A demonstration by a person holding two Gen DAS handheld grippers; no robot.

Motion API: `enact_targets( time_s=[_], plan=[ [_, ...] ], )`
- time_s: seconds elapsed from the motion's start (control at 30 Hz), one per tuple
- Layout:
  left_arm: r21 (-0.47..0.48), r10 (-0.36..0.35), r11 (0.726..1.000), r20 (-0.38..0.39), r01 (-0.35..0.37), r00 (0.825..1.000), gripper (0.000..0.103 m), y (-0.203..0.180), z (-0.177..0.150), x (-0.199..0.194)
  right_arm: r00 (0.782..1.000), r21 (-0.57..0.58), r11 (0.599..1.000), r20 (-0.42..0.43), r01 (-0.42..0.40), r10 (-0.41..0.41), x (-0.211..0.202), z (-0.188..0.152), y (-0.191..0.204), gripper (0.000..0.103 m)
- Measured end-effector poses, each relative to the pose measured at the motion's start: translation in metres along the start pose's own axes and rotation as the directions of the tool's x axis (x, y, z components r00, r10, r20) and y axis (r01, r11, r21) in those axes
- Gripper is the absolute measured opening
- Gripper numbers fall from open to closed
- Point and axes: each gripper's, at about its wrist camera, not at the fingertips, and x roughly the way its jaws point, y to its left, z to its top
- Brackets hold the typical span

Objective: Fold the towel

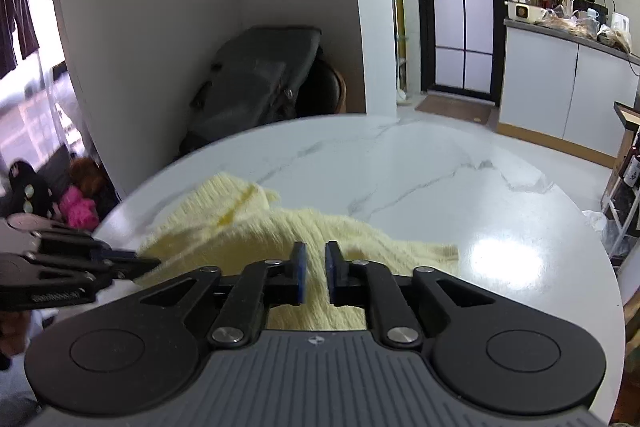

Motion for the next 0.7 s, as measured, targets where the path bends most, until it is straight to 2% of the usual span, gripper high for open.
enact_targets(
  time_s=[0.03,0.07,0.17,0.27,0.47,0.6,0.63,0.7],
  plan=[
    [0.002,0.003,1.000,-0.003,-0.003,1.000,0.006,0.000,-0.002,-0.001,1.000,0.005,1.000,0.005,-0.004,0.004,0.000,-0.001,0.000,0.065],
    [0.000,0.003,1.000,-0.004,-0.003,1.000,0.006,0.000,-0.003,-0.001,1.000,0.010,1.000,0.010,-0.007,0.007,0.000,-0.001,0.000,0.067],
    [-0.001,0.009,1.000,-0.013,-0.009,1.000,0.006,0.000,-0.006,-0.001,0.999,0.050,0.998,0.023,-0.049,0.048,0.000,-0.001,-0.002,0.068],
    [-0.001,0.016,1.000,-0.019,-0.016,1.000,0.006,0.001,-0.008,-0.002,0.998,0.066,0.996,0.015,-0.055,0.054,0.004,-0.002,-0.003,0.068],
    [0.003,0.027,1.000,-0.024,-0.027,0.999,0.011,0.001,-0.010,-0.001,0.997,0.018,0.997,-0.004,-0.073,0.073,0.012,-0.006,0.003,0.066],
    [0.005,0.030,1.000,-0.021,-0.030,0.999,0.012,0.002,-0.011,-0.001,0.996,0.000,0.996,-0.012,-0.090,0.090,0.013,-0.009,0.007,0.041],
    [0.006,0.032,0.999,-0.021,-0.032,0.999,0.015,0.002,-0.012,-0.001,0.996,-0.007,0.996,-0.012,-0.090,0.090,0.014,-0.009,0.008,0.031],
    [0.007,0.034,0.999,-0.023,-0.034,0.999,0.016,0.001,-0.012,0.000,0.996,-0.022,0.996,-0.015,-0.092,0.091,0.013,-0.010,0.009,0.023]
  ],
)
